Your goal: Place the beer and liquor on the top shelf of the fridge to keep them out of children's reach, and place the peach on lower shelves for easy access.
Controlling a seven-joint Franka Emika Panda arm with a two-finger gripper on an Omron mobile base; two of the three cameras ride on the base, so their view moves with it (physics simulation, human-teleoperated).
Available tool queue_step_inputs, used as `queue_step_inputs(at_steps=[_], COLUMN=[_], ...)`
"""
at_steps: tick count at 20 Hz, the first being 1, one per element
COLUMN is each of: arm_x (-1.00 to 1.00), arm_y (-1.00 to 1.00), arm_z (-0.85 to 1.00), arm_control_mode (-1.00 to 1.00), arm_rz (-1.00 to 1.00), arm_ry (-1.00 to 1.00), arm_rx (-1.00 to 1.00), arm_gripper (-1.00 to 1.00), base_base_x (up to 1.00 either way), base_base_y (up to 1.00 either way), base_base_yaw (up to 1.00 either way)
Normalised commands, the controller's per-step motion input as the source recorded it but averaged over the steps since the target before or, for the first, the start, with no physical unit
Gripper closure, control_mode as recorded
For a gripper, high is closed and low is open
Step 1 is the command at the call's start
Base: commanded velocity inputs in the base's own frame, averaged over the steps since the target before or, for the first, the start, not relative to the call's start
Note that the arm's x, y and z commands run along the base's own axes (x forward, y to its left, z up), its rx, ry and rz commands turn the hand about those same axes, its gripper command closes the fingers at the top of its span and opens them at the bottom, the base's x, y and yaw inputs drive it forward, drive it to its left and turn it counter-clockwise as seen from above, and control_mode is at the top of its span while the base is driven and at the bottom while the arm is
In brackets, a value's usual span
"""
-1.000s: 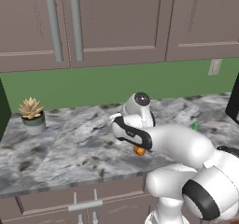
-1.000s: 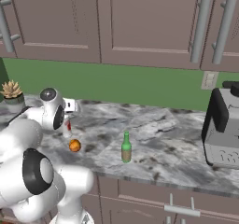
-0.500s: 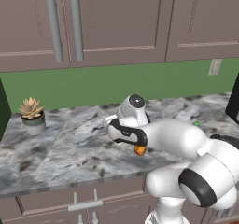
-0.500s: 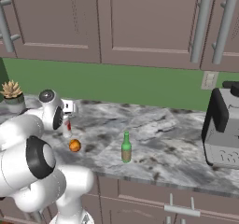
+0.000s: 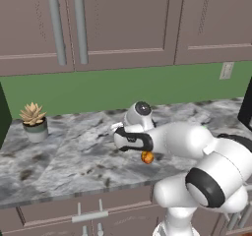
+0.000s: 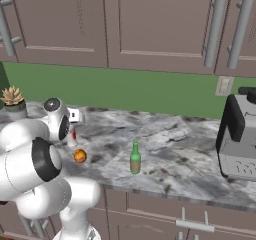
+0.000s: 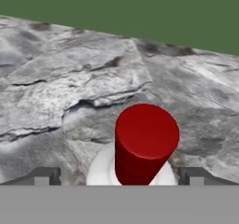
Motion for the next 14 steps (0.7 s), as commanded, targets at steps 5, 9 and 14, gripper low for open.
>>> queue_step_inputs(at_steps=[5,9,14], arm_x=[0.04,0.00,-0.02], arm_y=[-0.01,0.00,0.00], arm_z=[-0.05,0.00,0.00], arm_control_mode=[-1.00,-1.00,-1.00], arm_rz=[0.00,0.00,0.00], arm_ry=[0.00,0.00,0.00], arm_rx=[0.00,0.00,0.00], arm_gripper=[1.00,1.00,1.00], base_base_x=[0.00,0.00,0.00], base_base_y=[0.00,0.00,0.00], base_base_yaw=[0.00,0.00,0.00])
